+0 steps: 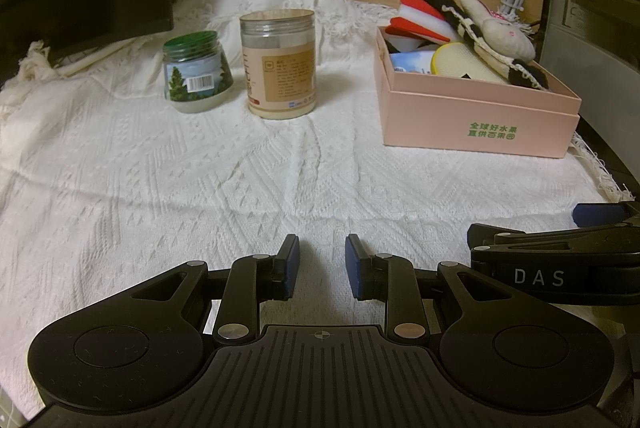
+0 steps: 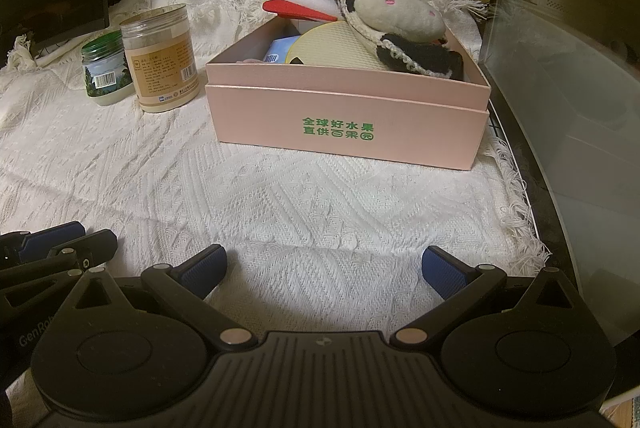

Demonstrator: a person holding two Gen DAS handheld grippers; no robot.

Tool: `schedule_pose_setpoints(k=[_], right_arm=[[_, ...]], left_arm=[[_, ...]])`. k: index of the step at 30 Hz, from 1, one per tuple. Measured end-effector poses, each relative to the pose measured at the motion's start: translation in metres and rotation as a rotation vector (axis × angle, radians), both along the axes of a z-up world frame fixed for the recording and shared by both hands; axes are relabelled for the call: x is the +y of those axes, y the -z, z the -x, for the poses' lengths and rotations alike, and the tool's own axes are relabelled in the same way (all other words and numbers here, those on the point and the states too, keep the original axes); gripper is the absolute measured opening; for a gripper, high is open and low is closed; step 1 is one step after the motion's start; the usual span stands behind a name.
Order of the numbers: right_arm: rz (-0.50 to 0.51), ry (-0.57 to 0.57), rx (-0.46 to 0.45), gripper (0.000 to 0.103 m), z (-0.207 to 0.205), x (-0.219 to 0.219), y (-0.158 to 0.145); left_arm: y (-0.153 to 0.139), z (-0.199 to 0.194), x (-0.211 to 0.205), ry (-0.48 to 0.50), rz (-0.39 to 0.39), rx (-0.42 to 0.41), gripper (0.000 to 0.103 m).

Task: Organize soft objects

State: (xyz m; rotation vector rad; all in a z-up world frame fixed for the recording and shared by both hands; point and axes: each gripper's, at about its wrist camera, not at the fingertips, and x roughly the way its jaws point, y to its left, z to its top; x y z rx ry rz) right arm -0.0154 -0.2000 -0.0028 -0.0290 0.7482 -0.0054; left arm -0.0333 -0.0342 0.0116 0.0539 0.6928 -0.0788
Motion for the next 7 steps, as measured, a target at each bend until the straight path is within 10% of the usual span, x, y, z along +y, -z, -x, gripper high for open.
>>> schedule_pose_setpoints(k=[7], right_arm=[[0.0, 0.0, 0.0, 0.103, 0.0001, 0.0001, 0.0001]], left_arm=[[0.0, -0.0001, 0.0013, 0.003, 0.004, 0.001, 0.028]])
